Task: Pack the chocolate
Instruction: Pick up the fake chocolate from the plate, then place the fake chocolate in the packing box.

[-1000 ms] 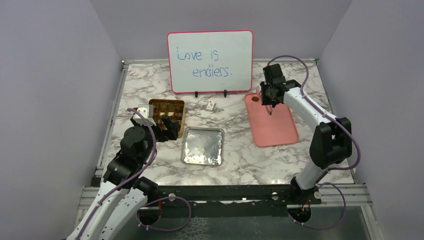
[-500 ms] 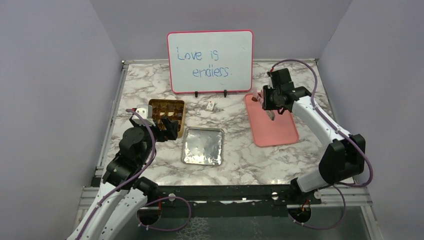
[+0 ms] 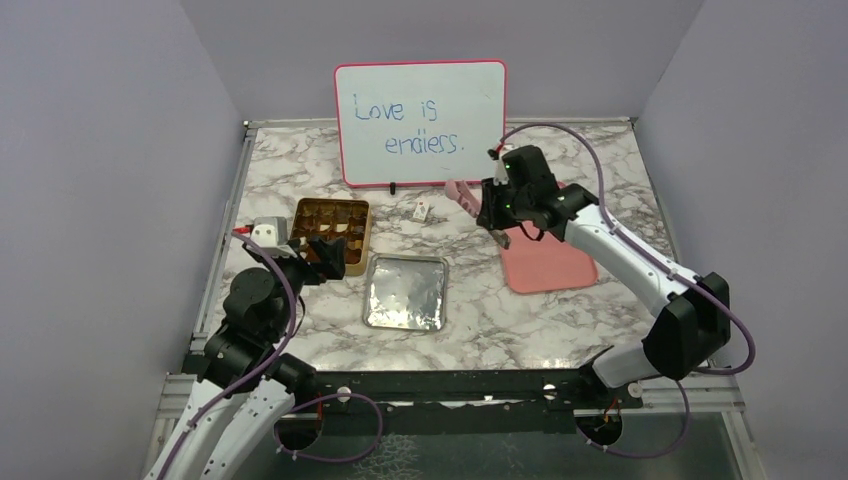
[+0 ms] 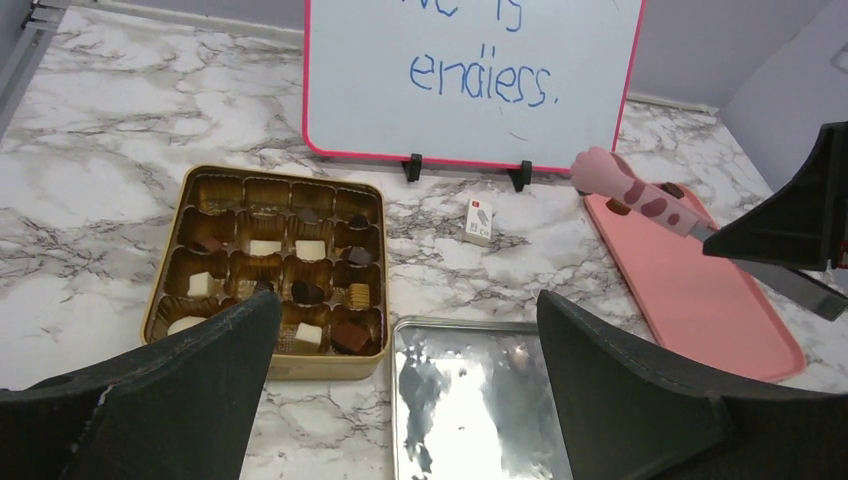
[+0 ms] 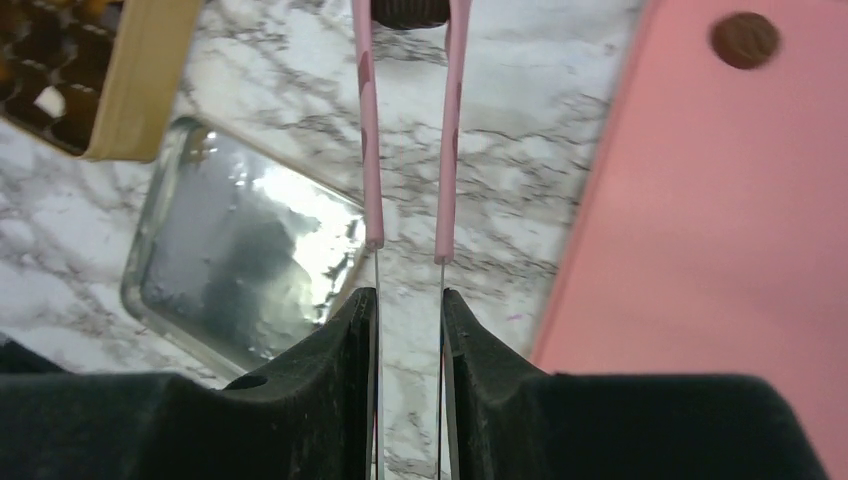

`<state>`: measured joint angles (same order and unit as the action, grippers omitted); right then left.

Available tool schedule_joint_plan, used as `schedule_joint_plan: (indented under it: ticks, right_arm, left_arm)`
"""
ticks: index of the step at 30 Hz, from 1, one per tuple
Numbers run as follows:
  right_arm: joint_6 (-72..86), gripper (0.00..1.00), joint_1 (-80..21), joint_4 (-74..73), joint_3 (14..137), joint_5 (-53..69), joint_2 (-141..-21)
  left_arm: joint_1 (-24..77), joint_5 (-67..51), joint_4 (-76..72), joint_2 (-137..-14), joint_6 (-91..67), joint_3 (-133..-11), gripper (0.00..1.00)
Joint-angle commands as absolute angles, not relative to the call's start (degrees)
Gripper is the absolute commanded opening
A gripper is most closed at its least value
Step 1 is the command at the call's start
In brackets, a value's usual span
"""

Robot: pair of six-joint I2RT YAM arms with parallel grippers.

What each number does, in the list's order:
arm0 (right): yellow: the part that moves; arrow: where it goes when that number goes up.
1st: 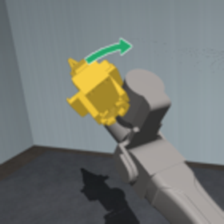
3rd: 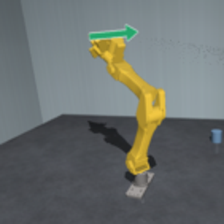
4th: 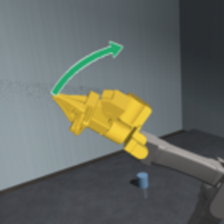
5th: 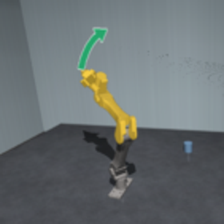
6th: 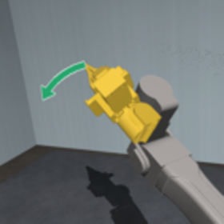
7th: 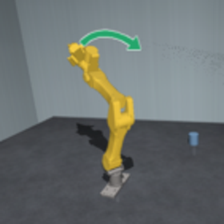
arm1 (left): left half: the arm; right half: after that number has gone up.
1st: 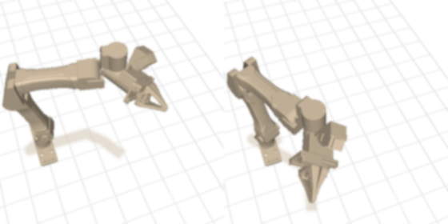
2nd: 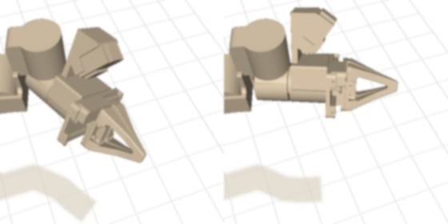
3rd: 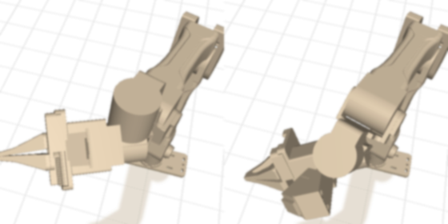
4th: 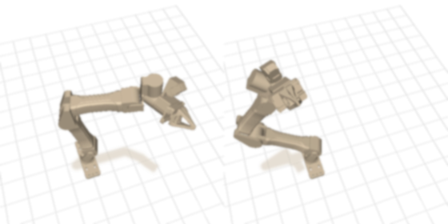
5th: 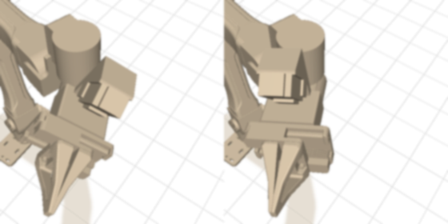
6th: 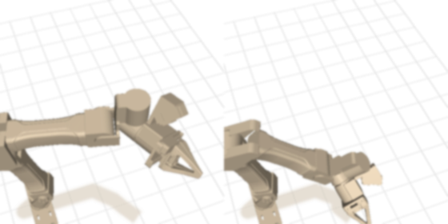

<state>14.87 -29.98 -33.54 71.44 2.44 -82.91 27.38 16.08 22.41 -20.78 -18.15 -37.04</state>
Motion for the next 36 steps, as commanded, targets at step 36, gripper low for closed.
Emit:
schedule_joint_plan:
  ticks: [36]
  right_arm:
    - [11.4,0.37,-55.3,-33.3,126.4,-5.6,-133.8]
  left_arm:
    - [27.0,24.6,20.4,-8.2,-19.0,-36.2,0.99]
